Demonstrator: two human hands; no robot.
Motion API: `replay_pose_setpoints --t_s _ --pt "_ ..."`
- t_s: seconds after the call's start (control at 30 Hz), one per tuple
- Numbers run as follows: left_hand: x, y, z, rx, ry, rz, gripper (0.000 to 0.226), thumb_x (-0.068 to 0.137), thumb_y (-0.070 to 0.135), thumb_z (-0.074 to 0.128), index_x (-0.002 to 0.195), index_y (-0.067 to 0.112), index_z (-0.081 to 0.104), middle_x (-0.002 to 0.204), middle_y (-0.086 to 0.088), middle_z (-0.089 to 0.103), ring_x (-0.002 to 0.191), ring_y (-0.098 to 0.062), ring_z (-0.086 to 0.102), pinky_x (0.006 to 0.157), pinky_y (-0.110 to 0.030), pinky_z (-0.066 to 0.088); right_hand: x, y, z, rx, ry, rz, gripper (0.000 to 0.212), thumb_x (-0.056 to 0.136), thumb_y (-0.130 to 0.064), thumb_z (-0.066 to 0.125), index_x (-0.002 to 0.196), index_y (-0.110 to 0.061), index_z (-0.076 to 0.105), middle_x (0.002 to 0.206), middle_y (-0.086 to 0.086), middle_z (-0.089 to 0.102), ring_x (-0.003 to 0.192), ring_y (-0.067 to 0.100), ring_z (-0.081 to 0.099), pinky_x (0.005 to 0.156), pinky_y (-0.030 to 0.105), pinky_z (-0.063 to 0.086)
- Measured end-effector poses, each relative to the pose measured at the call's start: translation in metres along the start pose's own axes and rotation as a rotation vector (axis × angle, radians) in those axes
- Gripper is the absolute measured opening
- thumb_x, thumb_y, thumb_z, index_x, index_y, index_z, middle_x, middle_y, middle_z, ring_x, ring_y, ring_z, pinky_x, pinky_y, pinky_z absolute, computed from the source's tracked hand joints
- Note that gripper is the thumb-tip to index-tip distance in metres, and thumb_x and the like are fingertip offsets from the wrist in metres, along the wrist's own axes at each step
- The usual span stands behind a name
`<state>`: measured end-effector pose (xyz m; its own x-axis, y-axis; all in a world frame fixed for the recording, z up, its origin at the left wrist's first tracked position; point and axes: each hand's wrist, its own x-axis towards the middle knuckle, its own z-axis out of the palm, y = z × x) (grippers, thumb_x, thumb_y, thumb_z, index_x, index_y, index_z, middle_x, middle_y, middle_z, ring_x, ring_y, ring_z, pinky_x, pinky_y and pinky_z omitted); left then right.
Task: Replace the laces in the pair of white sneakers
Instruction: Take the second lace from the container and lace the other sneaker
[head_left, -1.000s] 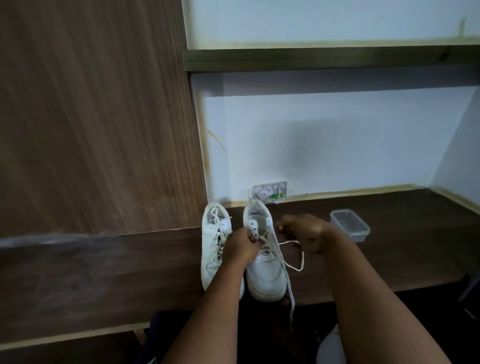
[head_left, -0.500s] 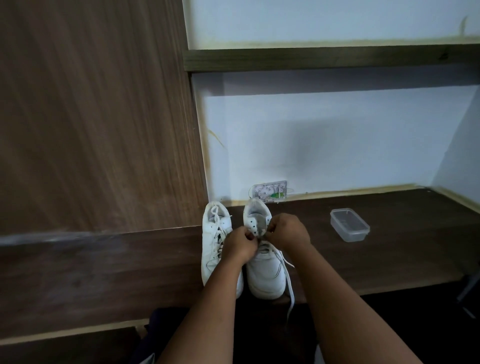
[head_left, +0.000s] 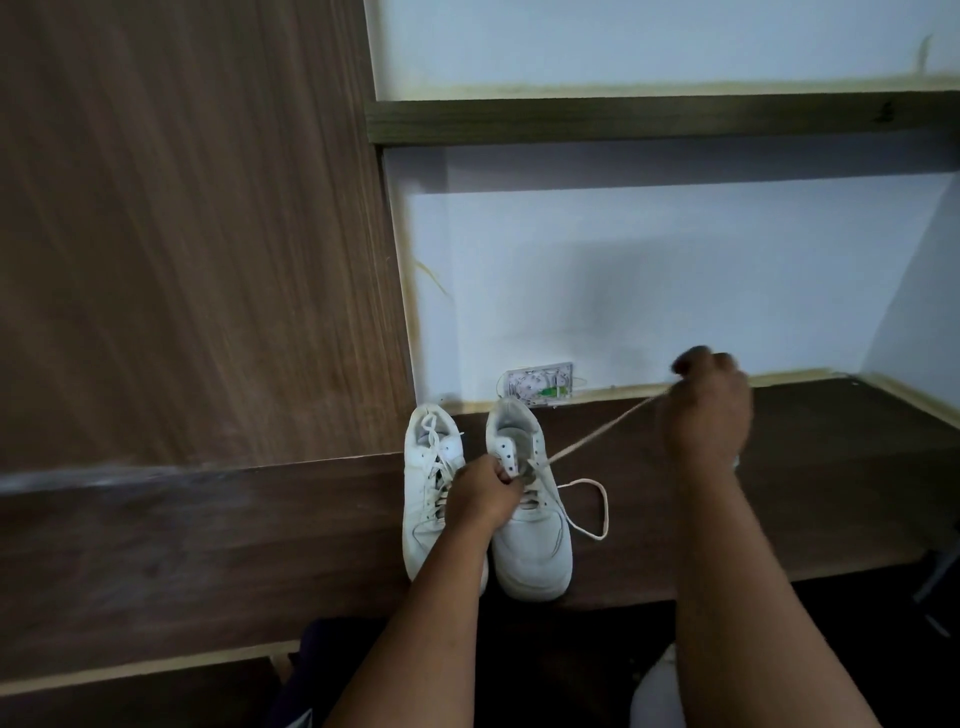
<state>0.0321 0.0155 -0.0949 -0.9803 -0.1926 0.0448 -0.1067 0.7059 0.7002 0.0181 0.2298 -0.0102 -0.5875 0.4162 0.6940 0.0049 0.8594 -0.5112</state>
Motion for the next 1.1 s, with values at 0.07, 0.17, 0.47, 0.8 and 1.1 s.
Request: replay_pose_setpoints --t_s 0.07,0.17,0.47,0.8,1.1 --pt "0.0 -0.002 0.0 -0.006 0.003 0.002 0.021 0.085 0.032 0.065 0.075 0.024 0.049 0.079 0.006 0.056 0.077 -0.016 0.054 0.061 -0.027 0.036 0.01 0.02 -0.016 0.04 0.095 0.126 0.036 0.073 0.01 0.046 0.1 -0.006 0.064 0.104 0.022 0.059 0.097 0.041 0.052 0.074 0.04 0.042" --pt "0.004 -0.001 0.002 -0.106 0.04 0.046 0.017 0.082 0.023 0.069 0.083 0.023 0.052 0.092 0.002 0.059 0.084 -0.016 0.057 0.064 -0.025 0.041 0.014 0.042 -0.02 0.036 -0.052 0.263 0.028 0.081 0.004 0.049 0.098 -0.007 0.067 0.105 0.021 0.062 0.096 0.04 0.057 0.078 0.041 0.047" --pt "0.031 0.016 -0.005 0.482 -0.043 0.397 0.063 0.085 0.019 0.06 0.139 0.024 0.028 0.13 -0.014 0.05 0.119 -0.037 0.051 0.09 -0.043 0.048 -0.041 -0.014 0.041 -0.003 -0.939 -0.075 0.02 0.085 -0.009 0.059 0.1 -0.014 0.071 0.106 0.005 0.069 0.098 0.021 0.063 0.081 0.025 0.048" --pt "0.049 0.057 -0.058 -0.848 -0.027 0.014 0.026 0.094 -0.002 0.039 0.087 0.014 0.058 0.075 -0.005 0.057 0.06 -0.013 0.047 0.053 -0.021 0.039 -0.052 -0.024 0.073 0.0 -1.237 -0.035 0.063 0.086 -0.011 0.058 0.142 -0.013 0.03 0.133 0.017 0.051 0.115 0.032 0.054 0.077 0.032 0.047" --pt "0.005 0.07 -0.147 -1.165 0.344 0.296 0.027 0.096 -0.008 0.039 0.089 0.009 0.058 0.061 -0.002 0.06 0.053 -0.006 0.051 0.054 -0.017 0.043 -0.041 -0.019 0.04 -0.136 -1.111 -0.156 0.027 0.095 -0.016 0.049 0.113 -0.002 0.063 0.116 0.017 0.065 0.101 0.028 0.061 0.077 0.029 0.045"
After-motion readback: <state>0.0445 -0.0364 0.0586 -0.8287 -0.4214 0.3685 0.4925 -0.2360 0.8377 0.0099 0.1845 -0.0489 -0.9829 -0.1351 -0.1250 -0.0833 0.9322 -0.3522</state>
